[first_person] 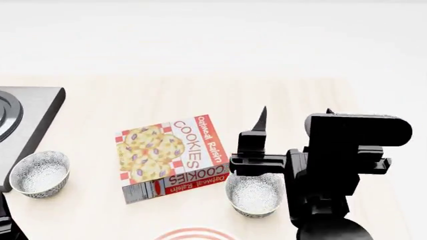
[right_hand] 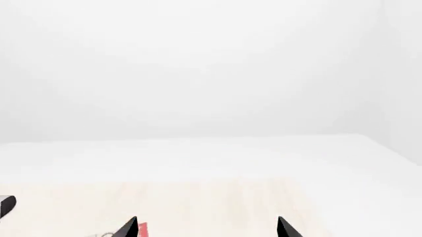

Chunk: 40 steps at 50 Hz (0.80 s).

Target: Pick the akita bowl next to the plate and place it on the plate.

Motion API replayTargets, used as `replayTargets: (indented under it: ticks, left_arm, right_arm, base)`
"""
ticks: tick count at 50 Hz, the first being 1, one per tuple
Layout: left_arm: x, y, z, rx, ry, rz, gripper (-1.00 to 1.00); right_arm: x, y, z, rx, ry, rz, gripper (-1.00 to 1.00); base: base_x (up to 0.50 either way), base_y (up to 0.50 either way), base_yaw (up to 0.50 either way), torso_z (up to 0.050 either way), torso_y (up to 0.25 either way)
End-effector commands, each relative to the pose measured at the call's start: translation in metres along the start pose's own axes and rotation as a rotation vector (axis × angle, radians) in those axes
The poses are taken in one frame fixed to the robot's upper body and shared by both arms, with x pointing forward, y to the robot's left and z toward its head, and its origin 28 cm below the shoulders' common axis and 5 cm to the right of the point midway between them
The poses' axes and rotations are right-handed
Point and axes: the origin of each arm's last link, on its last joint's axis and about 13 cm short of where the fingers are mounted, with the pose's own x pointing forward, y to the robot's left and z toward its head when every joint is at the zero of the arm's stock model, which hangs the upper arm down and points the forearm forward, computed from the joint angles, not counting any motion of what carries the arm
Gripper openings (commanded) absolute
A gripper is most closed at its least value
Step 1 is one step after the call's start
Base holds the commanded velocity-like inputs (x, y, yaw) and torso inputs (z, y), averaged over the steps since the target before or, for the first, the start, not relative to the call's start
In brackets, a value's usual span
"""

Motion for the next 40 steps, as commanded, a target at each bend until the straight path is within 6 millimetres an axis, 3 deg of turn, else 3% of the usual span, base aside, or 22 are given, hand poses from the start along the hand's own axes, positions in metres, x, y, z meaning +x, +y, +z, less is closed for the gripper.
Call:
replayTargets:
  ticks: [1, 23, 32, 40]
  left_arm:
    - [0.000, 0.000, 0.000, -0.002, 0.002, 0.001, 1.00]
    - [0.000, 0.000, 0.001, -0.004, 0.003, 0.000, 1.00]
    - [0.000, 0.000, 0.000, -0.004, 0.003, -0.001, 1.00]
    - [0.000, 0.000, 0.000, -0.005, 0.004, 0.000, 1.00]
  right_arm:
    - [0.050, -0.011, 0.008, -0.042, 0.118, -0.075, 1.00]
    - [0.123, -0.017, 0.019, 0.003, 0.386, -0.110, 1.00]
    - [0.140, -0.021, 0.012, 0.014, 0.461, -0.128, 1.00]
    - [0.141, -0.022, 0.005, 0.077, 0.546, -0.089, 1.00]
  base:
    - [0.00, 0.00, 0.00, 0.000, 0.000]
    - [0.00, 0.00, 0.00, 0.000, 0.000]
    - [0.00, 0.00, 0.00, 0.000, 0.000]
    - [0.00, 0.00, 0.00, 0.000, 0.000]
